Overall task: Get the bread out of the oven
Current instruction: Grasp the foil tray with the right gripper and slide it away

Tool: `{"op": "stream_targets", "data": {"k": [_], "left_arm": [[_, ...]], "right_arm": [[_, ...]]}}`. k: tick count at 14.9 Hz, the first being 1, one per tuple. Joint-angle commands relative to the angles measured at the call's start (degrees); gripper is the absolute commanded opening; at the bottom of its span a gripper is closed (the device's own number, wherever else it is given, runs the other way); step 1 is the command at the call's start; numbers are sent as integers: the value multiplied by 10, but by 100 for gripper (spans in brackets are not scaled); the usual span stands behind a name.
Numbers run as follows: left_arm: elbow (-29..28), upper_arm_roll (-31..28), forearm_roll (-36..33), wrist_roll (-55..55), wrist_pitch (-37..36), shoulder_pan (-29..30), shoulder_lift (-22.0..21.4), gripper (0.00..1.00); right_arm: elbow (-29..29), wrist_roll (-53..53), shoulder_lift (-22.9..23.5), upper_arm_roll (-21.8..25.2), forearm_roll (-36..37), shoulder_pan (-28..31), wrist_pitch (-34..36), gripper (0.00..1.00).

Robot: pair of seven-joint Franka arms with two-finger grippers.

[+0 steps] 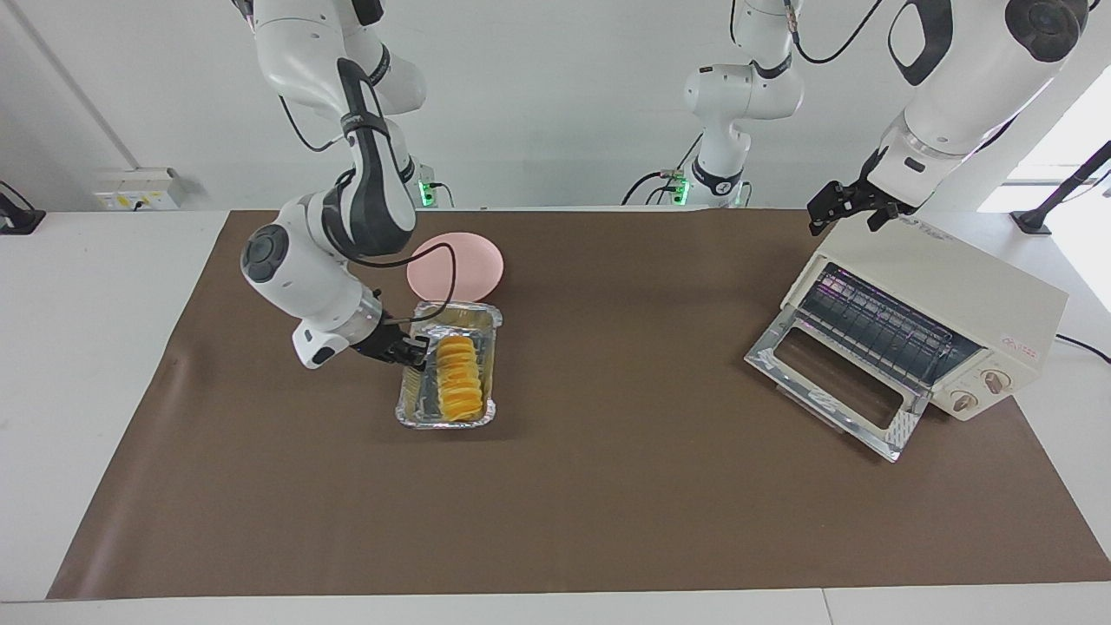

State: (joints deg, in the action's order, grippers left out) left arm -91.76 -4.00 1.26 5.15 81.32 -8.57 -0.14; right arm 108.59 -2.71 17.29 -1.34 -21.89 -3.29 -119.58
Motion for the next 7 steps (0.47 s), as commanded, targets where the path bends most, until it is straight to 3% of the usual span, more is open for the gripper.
{"op": "stream_targets", "data": {"k": [1,3,4,5,6,7], "left_arm": [[-11,4,-9,-2,5,0,-12,100],[-11,5,-9,-1,6,-1,-13,100],[-11,5,-9,-1,6,0,-13,100],[-11,5,-9,-1,7,0,-13,100],[-11,4,-9,-1,7,0,-13,100],[-11,4,-9,-1,8,0,-13,100]], "right_arm": [[64,53,-9,-9,-15,19,-43,0],[84,53,-10,-9,-16,18,-71,0],[83,53,-10,-8,-15,18,-73,12],[80,53,-10,-8,-15,18,-72,72],[78,53,-12,-7,-14,18,-67,100],[75,50,-24,-7,-4,14,-58,100]]}}
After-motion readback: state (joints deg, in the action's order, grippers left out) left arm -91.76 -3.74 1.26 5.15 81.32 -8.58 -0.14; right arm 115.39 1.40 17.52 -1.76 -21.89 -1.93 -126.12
